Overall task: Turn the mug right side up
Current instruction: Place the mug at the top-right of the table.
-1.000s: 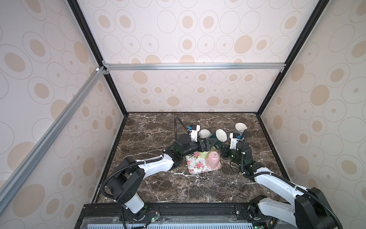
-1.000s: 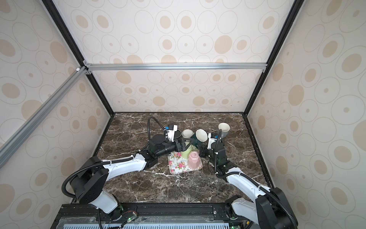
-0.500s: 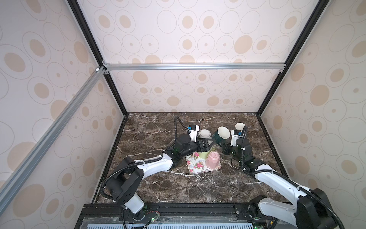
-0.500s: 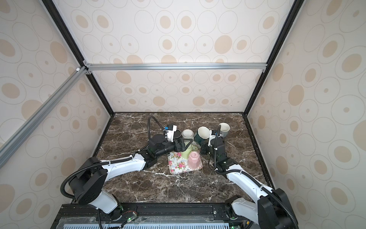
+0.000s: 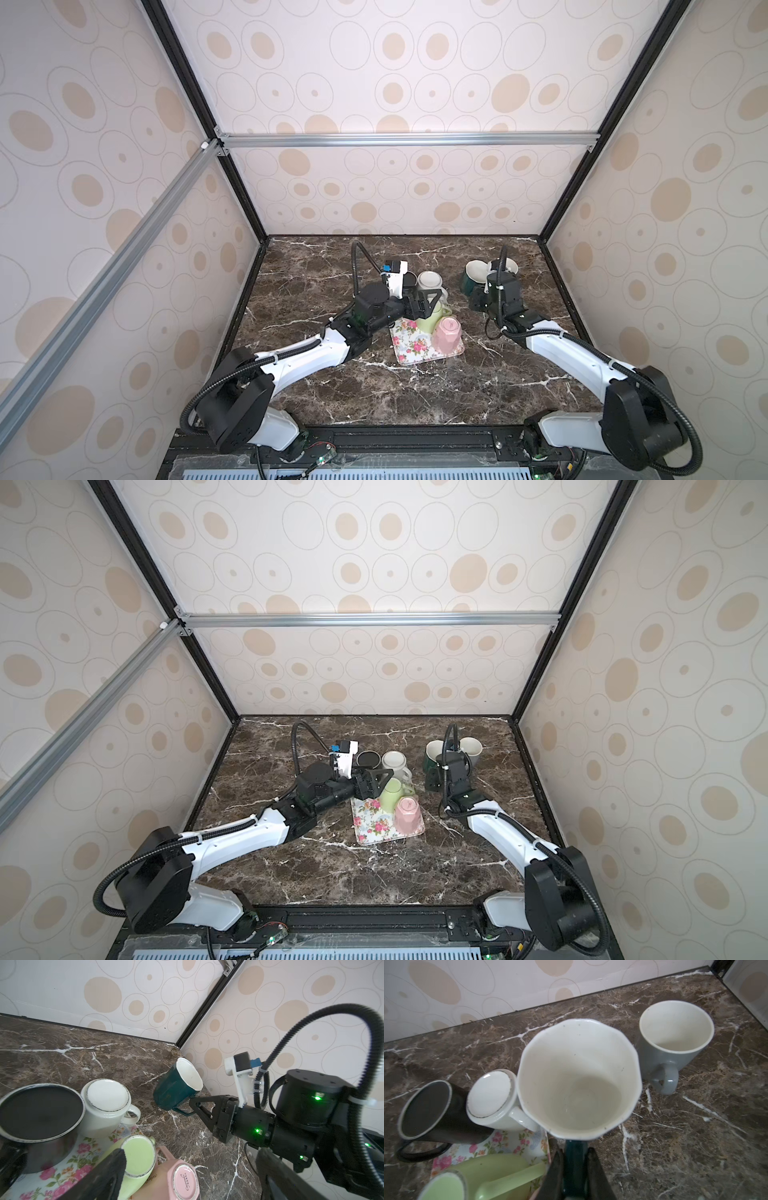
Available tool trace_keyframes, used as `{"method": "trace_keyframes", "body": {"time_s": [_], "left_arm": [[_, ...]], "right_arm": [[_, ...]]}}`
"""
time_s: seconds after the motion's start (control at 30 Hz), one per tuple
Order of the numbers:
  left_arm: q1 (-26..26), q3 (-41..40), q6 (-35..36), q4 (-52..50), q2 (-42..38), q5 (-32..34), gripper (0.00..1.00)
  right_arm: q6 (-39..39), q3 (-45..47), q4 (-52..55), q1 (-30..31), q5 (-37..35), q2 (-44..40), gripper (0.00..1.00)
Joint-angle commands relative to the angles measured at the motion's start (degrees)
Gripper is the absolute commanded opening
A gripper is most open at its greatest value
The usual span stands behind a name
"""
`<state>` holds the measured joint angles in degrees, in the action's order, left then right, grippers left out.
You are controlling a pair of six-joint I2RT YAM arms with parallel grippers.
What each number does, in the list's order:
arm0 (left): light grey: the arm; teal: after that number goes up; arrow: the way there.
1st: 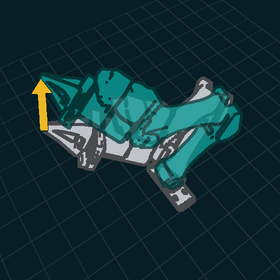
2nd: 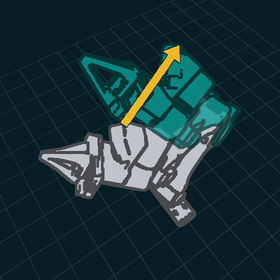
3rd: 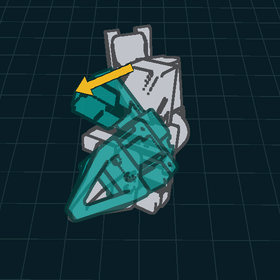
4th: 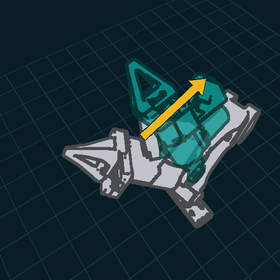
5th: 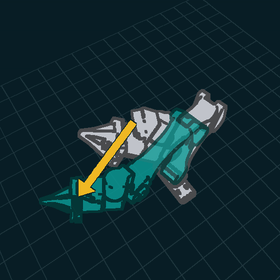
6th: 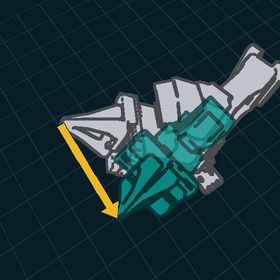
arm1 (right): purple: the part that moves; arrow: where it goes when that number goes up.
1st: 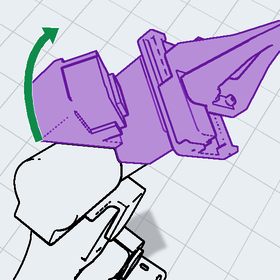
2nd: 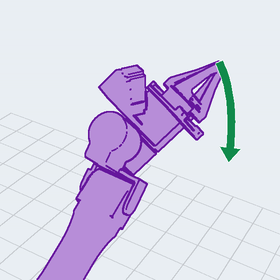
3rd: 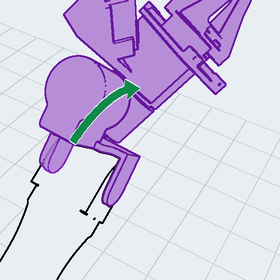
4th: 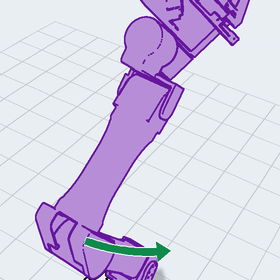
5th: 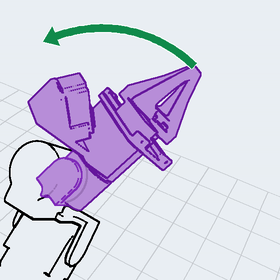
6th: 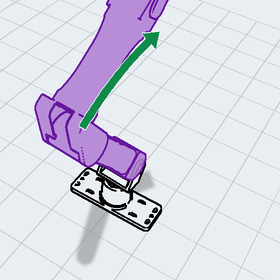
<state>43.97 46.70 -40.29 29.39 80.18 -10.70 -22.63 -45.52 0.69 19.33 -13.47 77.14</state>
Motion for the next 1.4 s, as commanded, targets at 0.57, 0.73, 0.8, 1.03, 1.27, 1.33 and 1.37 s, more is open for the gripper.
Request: {"method": "trace_keyframes", "body": {"time_s": [0.57, 0.73, 0.8, 1.03, 1.27, 1.33, 1.37], "left_arm": [[-0.5, -3.8, 3.2, -4.6, -6.9, 5.6, 0.98], [-0.5, -3.8, 3.1, -4.8, -7.0, 5.7, 0.98], [-0.5, -3.8, 3.2, -4.9, -6.9, 5.7, 0.98], [-0.5, -3.1, 3.1, -5.3, -5.9, 5.2, 0.98], [-0.5, -1.7, 3.7, -6.4, -3.8, 5.2, 0.98], [-0.7, -1.0, 4.3, -7.1, -2.9, 5.2, 0.98], [-0.7, -0.7, 4.6, -7.5, -2.2, 5.2, 0.98]], "right_arm": [[3.4, -9.1, -2.7, -3.0, -6.6, 11.7, 0.0], [2.7, -9.0, -2.3, -3.0, -5.8, 12.2, 0.61], [2.6, -8.9, -2.3, -3.0, -5.8, 12.0, 0.71], [2.0, -8.6, -0.9, -3.0, -5.8, 10.2, 0.81], [2.2, -7.9, 2.4, -3.0, -2.1, 4.6, 0.83], [2.2, -7.4, 3.6, -3.0, -1.8, 2.1, 0.84], [2.3, -6.9, 4.1, -3.0, -1.6, 0.7, 0.85]]}}
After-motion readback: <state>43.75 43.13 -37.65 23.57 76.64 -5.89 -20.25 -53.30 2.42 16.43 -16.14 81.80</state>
